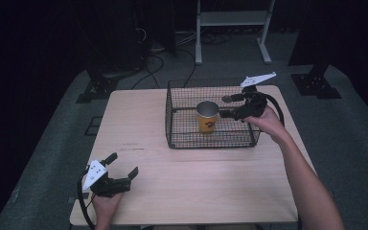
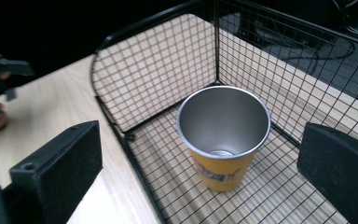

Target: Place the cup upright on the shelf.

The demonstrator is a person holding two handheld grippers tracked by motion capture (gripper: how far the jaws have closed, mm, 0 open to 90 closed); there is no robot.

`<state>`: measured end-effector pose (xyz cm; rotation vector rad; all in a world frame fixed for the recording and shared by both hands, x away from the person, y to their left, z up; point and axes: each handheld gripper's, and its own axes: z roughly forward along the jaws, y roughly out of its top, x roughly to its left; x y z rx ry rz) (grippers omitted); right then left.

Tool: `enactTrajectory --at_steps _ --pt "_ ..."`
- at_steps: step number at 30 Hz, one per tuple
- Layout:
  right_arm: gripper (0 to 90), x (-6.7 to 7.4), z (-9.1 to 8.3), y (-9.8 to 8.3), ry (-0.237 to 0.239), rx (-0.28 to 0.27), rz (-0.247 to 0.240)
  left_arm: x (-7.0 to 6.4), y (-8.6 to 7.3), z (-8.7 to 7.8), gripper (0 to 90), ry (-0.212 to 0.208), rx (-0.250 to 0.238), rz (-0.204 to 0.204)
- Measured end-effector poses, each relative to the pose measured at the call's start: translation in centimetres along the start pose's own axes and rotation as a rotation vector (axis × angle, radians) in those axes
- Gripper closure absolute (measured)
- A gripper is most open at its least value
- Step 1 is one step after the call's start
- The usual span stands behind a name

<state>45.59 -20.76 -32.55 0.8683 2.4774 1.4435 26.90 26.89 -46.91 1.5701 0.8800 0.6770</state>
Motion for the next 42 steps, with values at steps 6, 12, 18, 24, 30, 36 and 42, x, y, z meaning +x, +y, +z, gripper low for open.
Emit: enactTrajectory --at_steps 6,12,18,24,30,36,42 --pt "0.0 0.8 -2.3 -1.0 -0.011 -0.023 -0.015 -0.1 0.0 0.0 0.8 -0.002 0.001 0.005" --pt "0.0 0.9 -3.9 -2.2 -0.015 -0.045 0.0 -0.1 0.0 0.0 0.8 -0.001 0.001 0.005" --pt "0.0 0.8 -5.2 -3.2 -0.023 -0.046 0.011 -0.2 0.0 0.0 0.8 -0.002 0.001 0.008" --pt "0.0 1.0 -6.4 -4.0 -0.03 -0.061 0.011 -0.2 0.0 0.0 0.8 -0.002 0.002 0.011" --pt "0.0 1.4 -7.5 -5.3 -0.034 -0.078 0.01 -0.2 0.0 0.1 0.8 -0.003 0.002 0.009" --pt "0.0 1.5 -8.3 -6.6 -0.045 -0.08 0.02 -0.2 0.0 0.1 0.8 -0.003 0.004 0.012" --pt "0.0 1.5 -8.8 -8.5 -0.04 -0.075 0.049 -0.2 0.0 0.1 0.8 -0.001 0.004 0.014"
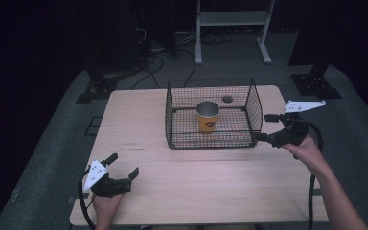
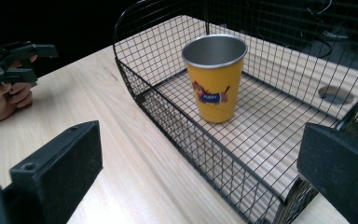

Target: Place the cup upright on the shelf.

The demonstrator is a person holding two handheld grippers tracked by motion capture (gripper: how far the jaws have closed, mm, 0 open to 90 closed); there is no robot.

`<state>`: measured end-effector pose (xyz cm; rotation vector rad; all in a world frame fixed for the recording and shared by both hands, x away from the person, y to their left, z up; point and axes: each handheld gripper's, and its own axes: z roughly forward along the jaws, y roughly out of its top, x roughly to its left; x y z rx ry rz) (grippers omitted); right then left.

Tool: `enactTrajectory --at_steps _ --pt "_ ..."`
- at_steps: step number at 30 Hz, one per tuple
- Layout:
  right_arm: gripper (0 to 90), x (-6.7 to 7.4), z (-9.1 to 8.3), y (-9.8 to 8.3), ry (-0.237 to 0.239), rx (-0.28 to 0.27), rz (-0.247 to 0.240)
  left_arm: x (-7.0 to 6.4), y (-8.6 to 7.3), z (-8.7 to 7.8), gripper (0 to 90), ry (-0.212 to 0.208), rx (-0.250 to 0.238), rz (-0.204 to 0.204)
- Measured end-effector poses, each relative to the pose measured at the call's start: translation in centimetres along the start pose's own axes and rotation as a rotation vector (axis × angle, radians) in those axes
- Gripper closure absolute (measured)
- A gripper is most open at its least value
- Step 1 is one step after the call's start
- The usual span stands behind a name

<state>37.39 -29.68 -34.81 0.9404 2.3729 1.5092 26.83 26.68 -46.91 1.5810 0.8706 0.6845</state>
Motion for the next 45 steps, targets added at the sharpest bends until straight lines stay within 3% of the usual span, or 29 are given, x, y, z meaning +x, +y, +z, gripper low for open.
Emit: enactTrajectory --at_steps 16,45 --pt "0.0 0.6 -0.1 -3.3 0.005 0.027 0.021 0.0 0.0 0.0 0.8 0.002 0.0 0.001" --pt "0.0 2.2 0.6 -6.4 0.005 0.05 0.026 -0.1 0.0 0.0 0.8 0.003 0.001 0.006"
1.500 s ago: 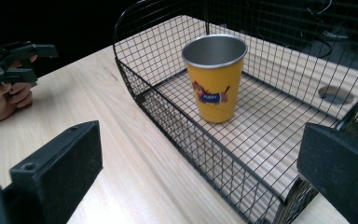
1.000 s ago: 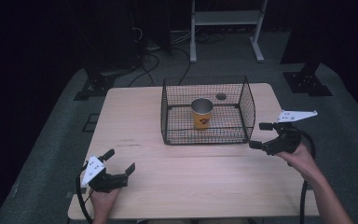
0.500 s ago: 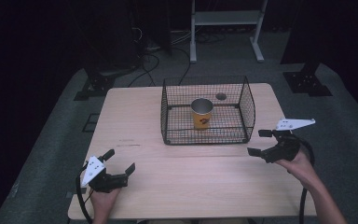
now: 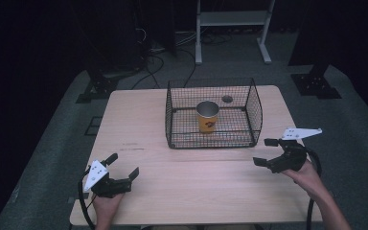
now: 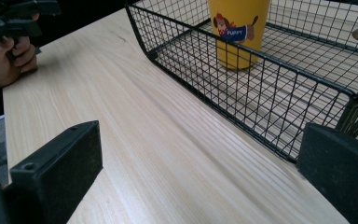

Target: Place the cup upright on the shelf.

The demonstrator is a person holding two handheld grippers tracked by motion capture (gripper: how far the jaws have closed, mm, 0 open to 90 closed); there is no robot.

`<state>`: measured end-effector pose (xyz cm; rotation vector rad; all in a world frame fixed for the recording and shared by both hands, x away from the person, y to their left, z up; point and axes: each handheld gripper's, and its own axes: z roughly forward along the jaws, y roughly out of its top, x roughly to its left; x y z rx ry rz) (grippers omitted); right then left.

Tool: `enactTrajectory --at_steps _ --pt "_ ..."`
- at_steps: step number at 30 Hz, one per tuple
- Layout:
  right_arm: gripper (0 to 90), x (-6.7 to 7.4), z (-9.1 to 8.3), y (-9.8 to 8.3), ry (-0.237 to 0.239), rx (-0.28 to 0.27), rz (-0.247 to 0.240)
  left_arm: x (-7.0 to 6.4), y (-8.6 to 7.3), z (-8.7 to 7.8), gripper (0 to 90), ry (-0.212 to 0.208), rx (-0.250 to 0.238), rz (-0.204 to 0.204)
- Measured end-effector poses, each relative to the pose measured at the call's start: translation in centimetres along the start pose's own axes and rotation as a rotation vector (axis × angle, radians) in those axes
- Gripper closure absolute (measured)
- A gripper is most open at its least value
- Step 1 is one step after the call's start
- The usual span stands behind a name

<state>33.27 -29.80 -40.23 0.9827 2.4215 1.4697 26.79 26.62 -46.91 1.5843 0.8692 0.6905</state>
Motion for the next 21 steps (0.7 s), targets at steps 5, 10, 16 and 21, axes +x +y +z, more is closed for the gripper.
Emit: enactTrajectory --at_steps 5,10,16,21 --pt "0.0 0.2 0.3 -0.4 0.005 0.003 0.005 0.0 0.0 0.0 0.8 -0.001 0.0 0.0" --pt "0.0 0.6 0.5 -0.8 0.024 -0.003 0.012 0.0 0.0 0.0 0.8 0.0 0.003 0.003" --pt "0.0 1.2 0.8 -0.8 0.035 -0.002 0.0 0.0 0.0 0.0 0.8 0.0 0.003 0.003" --pt "0.0 1.7 1.1 -0.8 0.051 0.0 -0.005 0.0 0.0 0.0 0.8 -0.001 0.002 0.003"
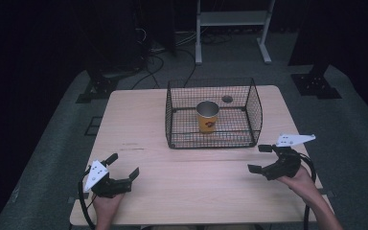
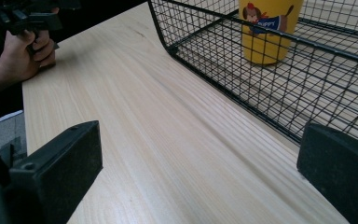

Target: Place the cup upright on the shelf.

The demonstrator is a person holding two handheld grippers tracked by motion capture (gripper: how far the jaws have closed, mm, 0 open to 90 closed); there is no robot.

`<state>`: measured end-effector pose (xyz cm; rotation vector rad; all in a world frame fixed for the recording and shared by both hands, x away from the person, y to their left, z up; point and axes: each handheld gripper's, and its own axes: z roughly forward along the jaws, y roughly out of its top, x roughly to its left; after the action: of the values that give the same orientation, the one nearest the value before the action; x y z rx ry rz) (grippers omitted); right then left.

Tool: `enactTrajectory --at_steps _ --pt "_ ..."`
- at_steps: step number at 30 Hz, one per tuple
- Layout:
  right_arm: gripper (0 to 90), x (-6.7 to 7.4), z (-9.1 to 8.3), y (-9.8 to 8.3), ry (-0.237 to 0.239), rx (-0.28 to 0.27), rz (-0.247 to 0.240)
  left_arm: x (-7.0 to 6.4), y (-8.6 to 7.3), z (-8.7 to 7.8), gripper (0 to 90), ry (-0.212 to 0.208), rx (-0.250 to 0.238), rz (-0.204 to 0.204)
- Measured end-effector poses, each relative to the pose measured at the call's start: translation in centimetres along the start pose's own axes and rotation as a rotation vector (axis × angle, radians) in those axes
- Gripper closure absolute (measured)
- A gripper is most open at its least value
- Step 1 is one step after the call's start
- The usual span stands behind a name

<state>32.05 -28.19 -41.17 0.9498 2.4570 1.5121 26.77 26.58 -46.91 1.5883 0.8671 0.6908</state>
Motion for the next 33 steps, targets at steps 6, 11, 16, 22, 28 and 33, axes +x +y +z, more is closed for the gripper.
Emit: enactTrajectory --at_steps 6,11,16,22,28,33 --pt "0.0 0.1 0.4 -0.4 0.008 0.007 0.007 0.0 0.0 0.0 0.8 -0.001 -0.001 -0.001" --pt "0.0 0.3 0.8 -0.9 0.024 0.02 0.018 0.0 0.0 0.0 0.8 0.0 0.0 -0.002" --pt "0.0 0.6 0.9 -1.2 0.033 0.029 0.014 0.0 0.0 0.0 0.8 0.004 0.0 -0.002" --pt "0.0 1.2 0.9 -1.3 0.044 0.026 0.005 0.0 0.0 0.0 0.8 0.007 0.001 -0.002" --pt "0.0 1.7 1.1 -1.6 0.055 0.028 0.0 0.0 0.0 0.0 0.8 0.008 0.0 -0.002" --pt "0.0 2.3 1.3 -2.0 0.052 0.027 -0.012 0.0 0.0 0.0 0.8 0.009 0.0 -0.003"
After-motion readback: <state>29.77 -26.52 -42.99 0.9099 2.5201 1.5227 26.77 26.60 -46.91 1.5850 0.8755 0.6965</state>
